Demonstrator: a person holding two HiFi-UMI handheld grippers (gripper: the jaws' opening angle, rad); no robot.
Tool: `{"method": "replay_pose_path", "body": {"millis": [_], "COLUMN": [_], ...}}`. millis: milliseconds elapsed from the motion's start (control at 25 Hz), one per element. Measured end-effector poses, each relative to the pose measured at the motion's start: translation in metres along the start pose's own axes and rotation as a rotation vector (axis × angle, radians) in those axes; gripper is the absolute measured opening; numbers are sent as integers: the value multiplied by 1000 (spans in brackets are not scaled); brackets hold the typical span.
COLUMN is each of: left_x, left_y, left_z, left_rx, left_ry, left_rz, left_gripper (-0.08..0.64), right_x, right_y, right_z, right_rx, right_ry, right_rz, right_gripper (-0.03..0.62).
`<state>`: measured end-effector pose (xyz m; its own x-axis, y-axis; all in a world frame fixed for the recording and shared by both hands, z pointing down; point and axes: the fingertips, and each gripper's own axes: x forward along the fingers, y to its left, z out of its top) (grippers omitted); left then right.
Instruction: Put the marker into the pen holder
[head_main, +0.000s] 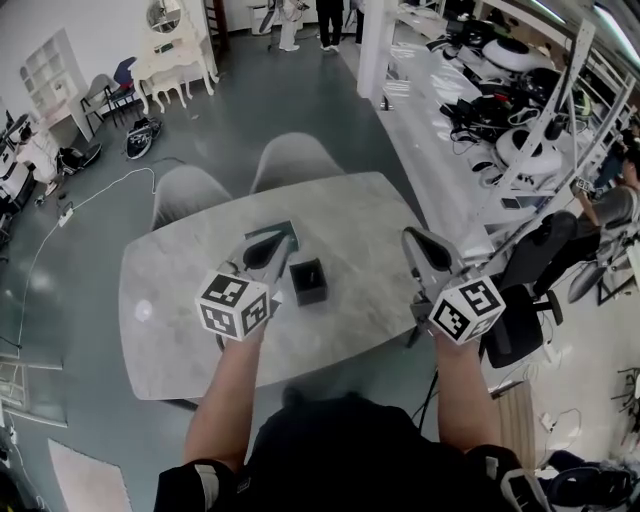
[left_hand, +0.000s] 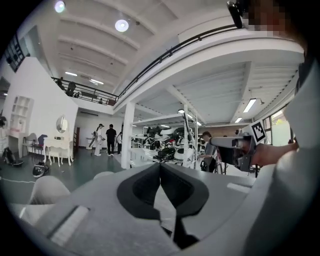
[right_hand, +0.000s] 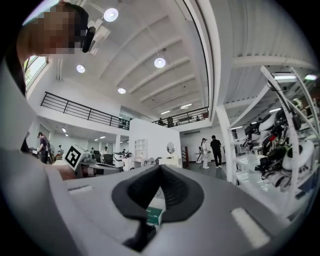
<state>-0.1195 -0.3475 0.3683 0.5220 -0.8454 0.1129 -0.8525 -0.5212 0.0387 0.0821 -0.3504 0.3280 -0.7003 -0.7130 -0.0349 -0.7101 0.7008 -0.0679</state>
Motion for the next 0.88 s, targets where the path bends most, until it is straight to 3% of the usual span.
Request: {"method": "replay_pose_path", "body": {"millis": [200, 480, 880], "left_x": [-13, -13, -12], "left_y": [3, -1, -8], "left_z": [-10, -25, -34], "left_rx": [55, 20, -9], "left_ry": [6, 10, 41], "left_rz": [35, 5, -4], "left_gripper": [11, 11, 11], "right_x": [-2, -4, -11], "right_y": [3, 14, 17], "right_z": [-18, -49, -52], "right_rx": [1, 35, 49], "right_ry": [21, 78, 92], "right_rz": [5, 18, 32], "right_gripper": [2, 2, 2]}}
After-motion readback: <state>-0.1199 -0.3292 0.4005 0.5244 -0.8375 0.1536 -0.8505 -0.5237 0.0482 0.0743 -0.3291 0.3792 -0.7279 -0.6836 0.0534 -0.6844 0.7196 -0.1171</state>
